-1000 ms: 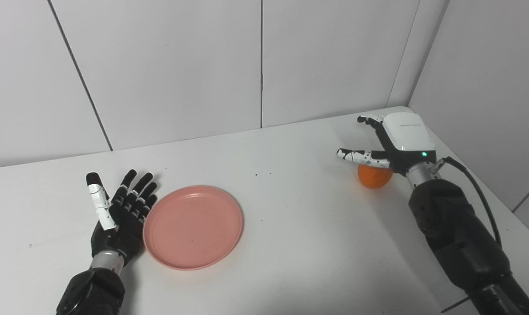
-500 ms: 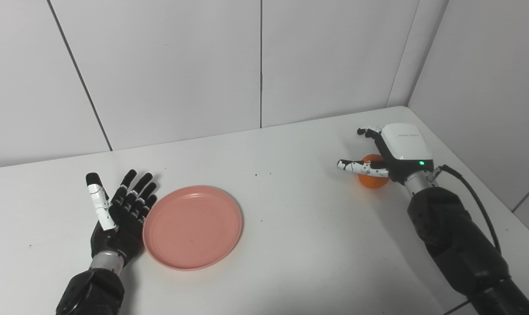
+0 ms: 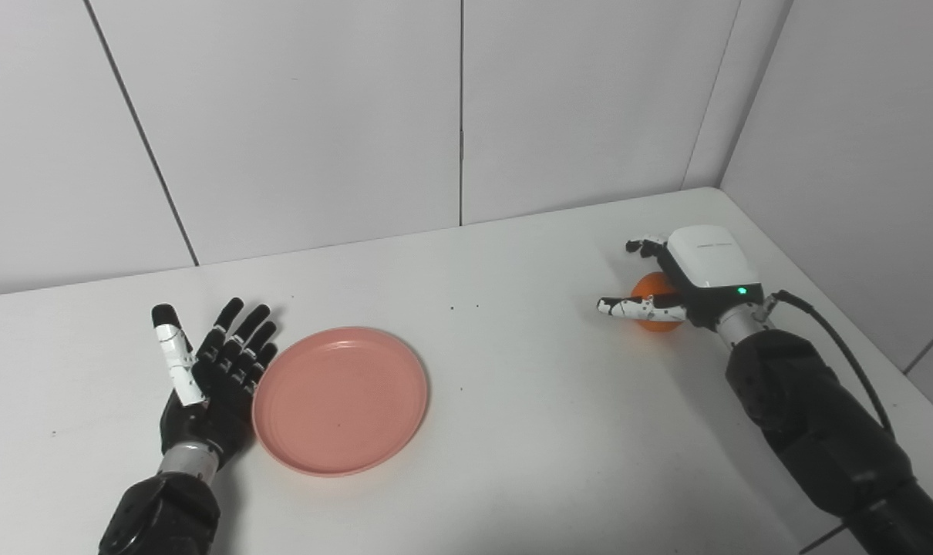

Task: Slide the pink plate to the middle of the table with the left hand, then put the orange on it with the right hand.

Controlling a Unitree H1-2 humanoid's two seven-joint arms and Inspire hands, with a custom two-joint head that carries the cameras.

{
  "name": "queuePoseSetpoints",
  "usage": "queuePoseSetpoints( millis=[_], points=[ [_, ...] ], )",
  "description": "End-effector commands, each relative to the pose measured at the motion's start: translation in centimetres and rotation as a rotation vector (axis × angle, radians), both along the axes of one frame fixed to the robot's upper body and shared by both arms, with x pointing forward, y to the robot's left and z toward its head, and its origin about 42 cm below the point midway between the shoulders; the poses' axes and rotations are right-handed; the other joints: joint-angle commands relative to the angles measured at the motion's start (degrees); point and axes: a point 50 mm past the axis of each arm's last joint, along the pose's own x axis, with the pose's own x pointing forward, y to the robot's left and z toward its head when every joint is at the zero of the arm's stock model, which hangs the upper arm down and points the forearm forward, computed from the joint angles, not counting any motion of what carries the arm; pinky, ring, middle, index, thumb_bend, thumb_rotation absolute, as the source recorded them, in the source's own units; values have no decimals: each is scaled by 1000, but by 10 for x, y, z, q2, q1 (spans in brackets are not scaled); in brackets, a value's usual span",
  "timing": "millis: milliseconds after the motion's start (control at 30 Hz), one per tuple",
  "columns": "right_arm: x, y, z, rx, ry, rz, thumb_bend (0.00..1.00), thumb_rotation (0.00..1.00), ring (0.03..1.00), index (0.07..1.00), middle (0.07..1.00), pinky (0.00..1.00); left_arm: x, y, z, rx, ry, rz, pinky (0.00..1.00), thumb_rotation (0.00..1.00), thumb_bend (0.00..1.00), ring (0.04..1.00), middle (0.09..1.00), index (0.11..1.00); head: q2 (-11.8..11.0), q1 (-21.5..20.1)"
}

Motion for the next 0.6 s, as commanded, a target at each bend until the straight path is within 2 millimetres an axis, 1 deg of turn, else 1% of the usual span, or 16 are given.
queuePoseSetpoints(
  millis=[0,100,367,467,500,567],
  points=[
    [7,-3,34,-51,-89,61,904,881,710,735,721,717,-5,3,-15,14,67,9,1000,1000,890,912,841,893,-1,1],
    [9,-6,41,-81,-90,101,921,858,702,732,714,721,-6,3,-16,15,68,5,1000,1000,890,912,843,896,0,2],
    [12,-15,61,-171,-106,215,933,840,697,716,707,744,-6,2,-17,13,73,10,1000,1000,885,910,843,887,0,3],
    [12,-19,68,-180,-115,270,944,817,719,705,707,778,-6,2,-17,15,73,7,1000,1000,877,915,844,890,-1,3],
    [12,-19,70,-180,-111,284,964,788,733,694,709,804,-6,2,-18,16,74,8,1000,1000,881,911,836,890,-1,3],
    [11,-20,72,-180,-95,312,970,758,747,681,708,819,-6,1,-18,12,77,7,1000,1000,890,913,835,898,-1,3]
  ],
)
